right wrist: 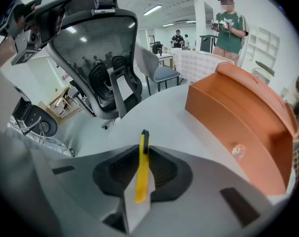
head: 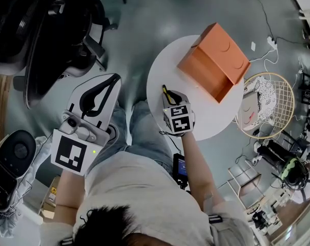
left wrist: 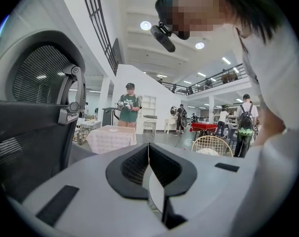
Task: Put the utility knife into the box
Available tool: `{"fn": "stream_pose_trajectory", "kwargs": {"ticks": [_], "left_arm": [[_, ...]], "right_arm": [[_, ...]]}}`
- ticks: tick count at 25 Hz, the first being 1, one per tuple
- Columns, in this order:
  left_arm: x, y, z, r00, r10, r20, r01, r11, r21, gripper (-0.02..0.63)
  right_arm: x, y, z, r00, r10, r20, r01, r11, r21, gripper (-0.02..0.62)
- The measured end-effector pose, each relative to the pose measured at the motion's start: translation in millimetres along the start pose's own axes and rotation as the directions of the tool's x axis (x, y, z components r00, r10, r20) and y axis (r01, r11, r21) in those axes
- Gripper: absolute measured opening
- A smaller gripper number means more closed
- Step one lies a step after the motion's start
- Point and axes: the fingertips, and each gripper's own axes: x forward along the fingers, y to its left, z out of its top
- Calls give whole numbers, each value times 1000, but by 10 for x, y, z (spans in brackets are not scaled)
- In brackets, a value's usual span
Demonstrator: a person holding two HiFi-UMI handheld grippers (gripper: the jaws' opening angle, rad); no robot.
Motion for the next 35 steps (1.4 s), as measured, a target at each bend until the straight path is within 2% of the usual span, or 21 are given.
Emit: {"fn": "stream_pose_trajectory", "kwargs": {"ticks": [6,11,15,19,23,29,32,35], "left_arm": [[38,1,-6,1000,-3,-1,3,1000,-1,14],[61,-43,19,1000,-20,-5,20,1000,14,14],[71,-42,103,999,-37,-1,37,999,28,14],[169,-129,141,997,-73,11,72,996,43,14],[281,-256,194,993,-115,21,114,992,57,14],[448,-477,300,982,-183,36,180,981,72,14],[580,-587,307,974,-222,42,218,973,69,14],[699,-708,331,963,-265,53,261,963,71,14]], "right_arm": [[13,28,1,1000,-16,-27,14,995,-99,63],[-10,22,2,1000,-11,-15,10,998,-58,60],[-153,55,191,999,-11,49,13,999,-47,60],[-383,21,459,988,-10,155,13,1000,-16,60],[-751,-36,779,958,-14,288,9,1000,20,60],[-1395,-179,1145,887,-49,459,27,998,56,60],[-1670,-292,1238,851,-80,519,46,996,77,59],[-1869,-386,1265,827,-117,549,75,992,97,60]]}}
